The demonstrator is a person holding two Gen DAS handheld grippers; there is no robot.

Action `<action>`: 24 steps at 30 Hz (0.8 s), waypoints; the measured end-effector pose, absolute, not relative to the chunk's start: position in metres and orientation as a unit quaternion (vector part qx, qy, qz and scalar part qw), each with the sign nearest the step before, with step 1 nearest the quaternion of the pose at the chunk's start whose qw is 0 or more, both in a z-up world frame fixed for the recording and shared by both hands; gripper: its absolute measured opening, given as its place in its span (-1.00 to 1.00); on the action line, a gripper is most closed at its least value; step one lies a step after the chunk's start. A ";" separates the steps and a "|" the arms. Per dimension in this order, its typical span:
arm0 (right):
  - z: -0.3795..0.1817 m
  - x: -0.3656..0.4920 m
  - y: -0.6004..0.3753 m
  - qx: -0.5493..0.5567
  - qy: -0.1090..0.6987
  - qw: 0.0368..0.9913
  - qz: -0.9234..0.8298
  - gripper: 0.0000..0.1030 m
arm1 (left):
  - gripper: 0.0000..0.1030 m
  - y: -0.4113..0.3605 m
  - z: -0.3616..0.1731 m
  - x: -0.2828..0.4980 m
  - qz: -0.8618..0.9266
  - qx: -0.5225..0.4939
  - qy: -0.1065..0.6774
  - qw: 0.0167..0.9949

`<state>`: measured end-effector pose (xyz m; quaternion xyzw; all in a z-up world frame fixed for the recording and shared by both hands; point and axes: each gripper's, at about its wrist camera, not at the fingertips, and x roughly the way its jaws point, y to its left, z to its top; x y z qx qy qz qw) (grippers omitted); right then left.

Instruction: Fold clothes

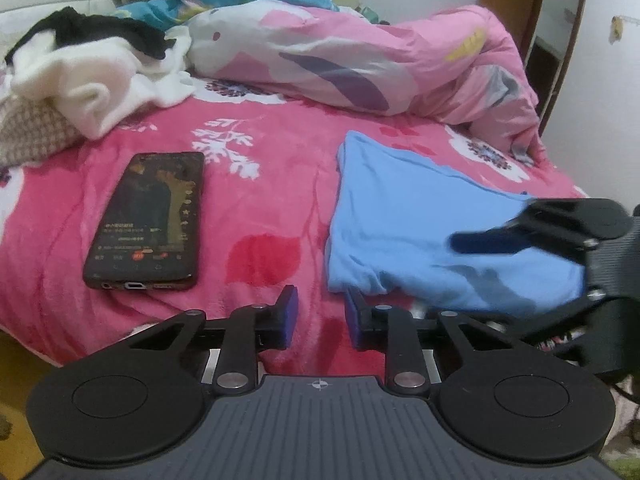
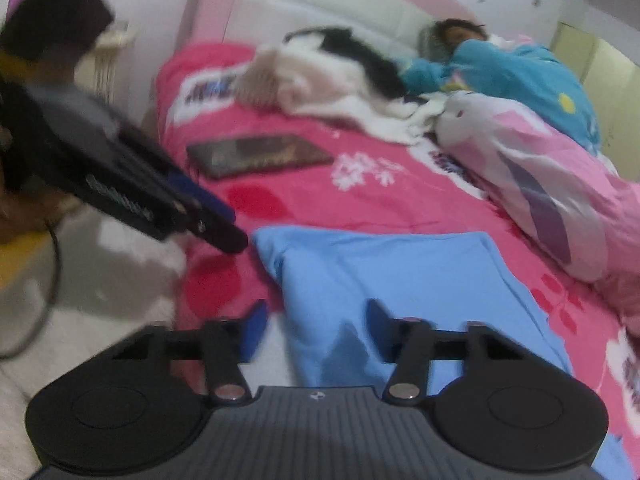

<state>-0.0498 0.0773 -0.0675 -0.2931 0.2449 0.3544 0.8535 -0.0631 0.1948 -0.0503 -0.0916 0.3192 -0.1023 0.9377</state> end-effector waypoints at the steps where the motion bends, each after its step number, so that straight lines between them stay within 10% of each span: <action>1: -0.068 -0.049 0.077 -0.295 0.247 0.853 0.353 -0.49 | -0.51 0.195 -0.051 -0.061 -0.108 -0.092 0.319 0.937; 4: -0.064 -0.044 0.072 -0.279 0.256 0.856 0.353 -0.82 | -0.50 0.193 -0.055 -0.055 -0.122 -0.086 0.318 0.936; 24: -0.047 -0.034 0.056 -0.219 0.265 0.870 0.354 -0.86 | -0.98 0.187 -0.052 -0.038 -0.134 0.008 0.263 0.955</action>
